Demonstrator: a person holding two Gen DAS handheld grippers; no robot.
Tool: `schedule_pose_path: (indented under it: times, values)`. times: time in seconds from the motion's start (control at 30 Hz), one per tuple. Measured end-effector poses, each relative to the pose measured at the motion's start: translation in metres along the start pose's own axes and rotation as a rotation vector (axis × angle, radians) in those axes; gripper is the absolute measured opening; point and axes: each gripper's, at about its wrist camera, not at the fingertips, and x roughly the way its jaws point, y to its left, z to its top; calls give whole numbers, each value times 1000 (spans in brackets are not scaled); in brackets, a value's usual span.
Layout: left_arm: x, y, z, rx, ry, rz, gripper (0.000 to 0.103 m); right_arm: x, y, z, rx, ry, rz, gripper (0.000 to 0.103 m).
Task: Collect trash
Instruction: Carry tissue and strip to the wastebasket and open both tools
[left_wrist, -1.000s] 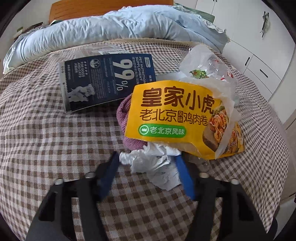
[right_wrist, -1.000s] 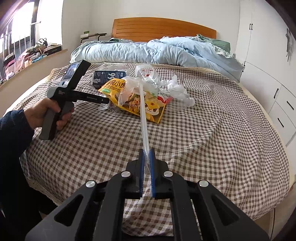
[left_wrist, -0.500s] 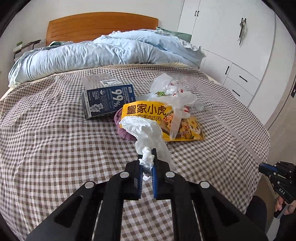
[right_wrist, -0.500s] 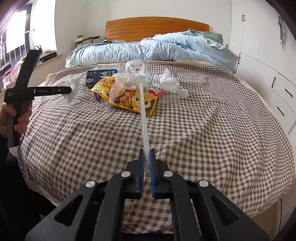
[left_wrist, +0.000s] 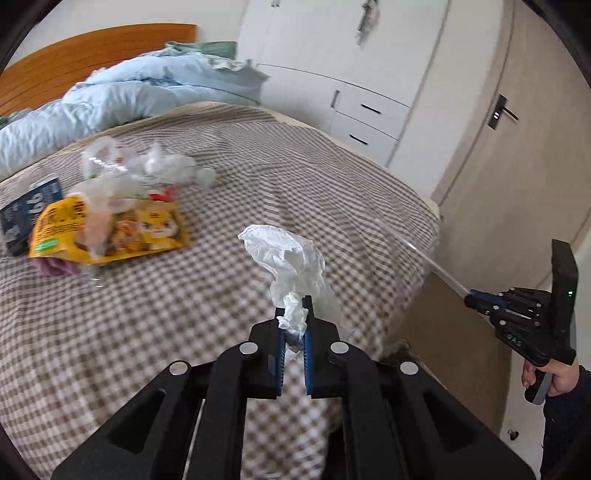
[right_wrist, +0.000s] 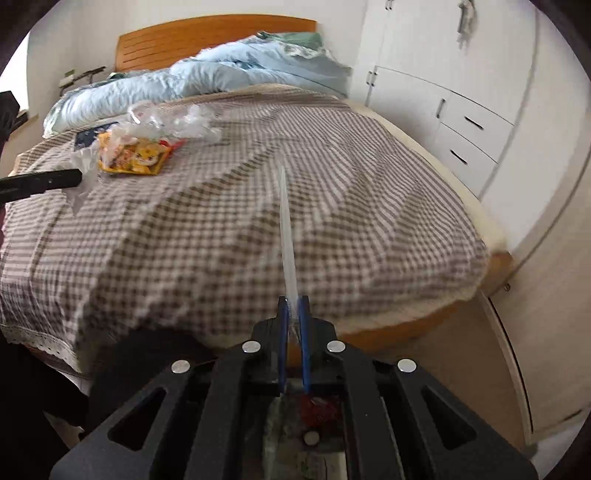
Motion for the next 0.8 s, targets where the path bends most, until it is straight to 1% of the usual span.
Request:
schedule_pose_path:
  times: [0.07,0.1,0.2,0.3,0.37,0.47,0.57,0.73,0.8]
  values:
    - [14,-38,1,56,14,-58,5,8,-20,-26,36,77,-18,6]
    - [22,-57,2,85,16,-73,5,15,-30,-44,60,123,-28,6]
    - [48,-102,3,124,50,-141,5,34,-49,-94,127,252,-31,6]
    - [71,-138,-1,150,97,-191,5,52,-58,-142,204,356,-2,6]
    - [84,-156,-7,172,124,-214,5,63,-55,-168,221,417,15,6]
    - [99,-174,-16,186,162,-240,5,80,-50,-201,253,487,65,6]
    - [115,-181,-24,188,209,-249,5,97,-39,-225,260,553,103,6]
    - [145,-195,-36,173,289,-255,5,122,-34,-246,298,586,93,7]
    - [157,-199,-41,171,318,-250,5,128,-34,-248,311,592,73,24]
